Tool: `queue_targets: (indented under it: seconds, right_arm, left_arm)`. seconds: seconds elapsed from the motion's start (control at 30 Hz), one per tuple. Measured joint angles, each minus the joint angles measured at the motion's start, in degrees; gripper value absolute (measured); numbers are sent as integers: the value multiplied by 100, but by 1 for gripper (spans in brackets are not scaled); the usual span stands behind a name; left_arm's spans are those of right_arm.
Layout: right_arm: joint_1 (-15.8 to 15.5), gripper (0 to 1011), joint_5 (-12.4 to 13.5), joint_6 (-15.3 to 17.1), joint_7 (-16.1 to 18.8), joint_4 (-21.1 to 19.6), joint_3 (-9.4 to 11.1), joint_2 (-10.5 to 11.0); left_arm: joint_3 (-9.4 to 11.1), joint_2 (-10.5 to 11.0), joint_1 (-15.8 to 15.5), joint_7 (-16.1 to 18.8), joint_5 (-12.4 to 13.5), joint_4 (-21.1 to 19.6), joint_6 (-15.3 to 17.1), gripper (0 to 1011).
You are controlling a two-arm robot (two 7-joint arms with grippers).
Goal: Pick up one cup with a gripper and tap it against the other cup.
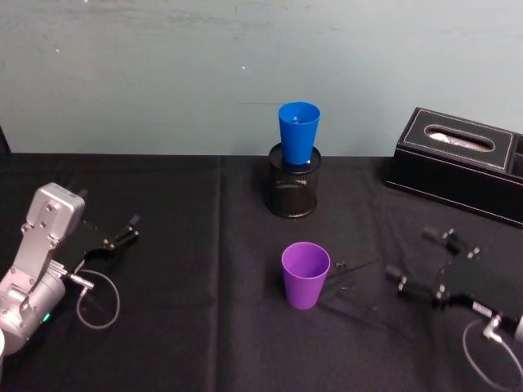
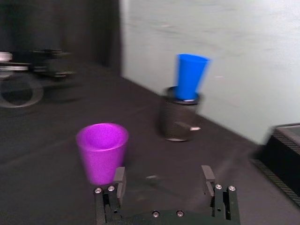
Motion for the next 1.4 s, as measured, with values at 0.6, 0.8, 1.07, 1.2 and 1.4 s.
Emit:
queue_targets:
  seconds: [0.6,0.8,1.07,1.2,1.4]
  right_arm:
    - [160,1003,140,192,1014,249,-219,-307]
    - [274,1003,-15,265,1046,334,-273,-496]
    - [444,1003,-248,390,1086,496,-400,-712]
    - [569,1003,-372,439,1080,621,-493,-864]
    - [789,1003,-575,473,1012,865,-647,-1154]
  left_arm:
    - [0,0,0,0,0,0,0,1011]
    - [0,0,0,0,0,0,0,1011]
    - [0,0,0,0,0,0,0,1011]
    - [0,0,0,0,0,0,0,1012]
    - [0,0,0,0,0,0,0,1011]
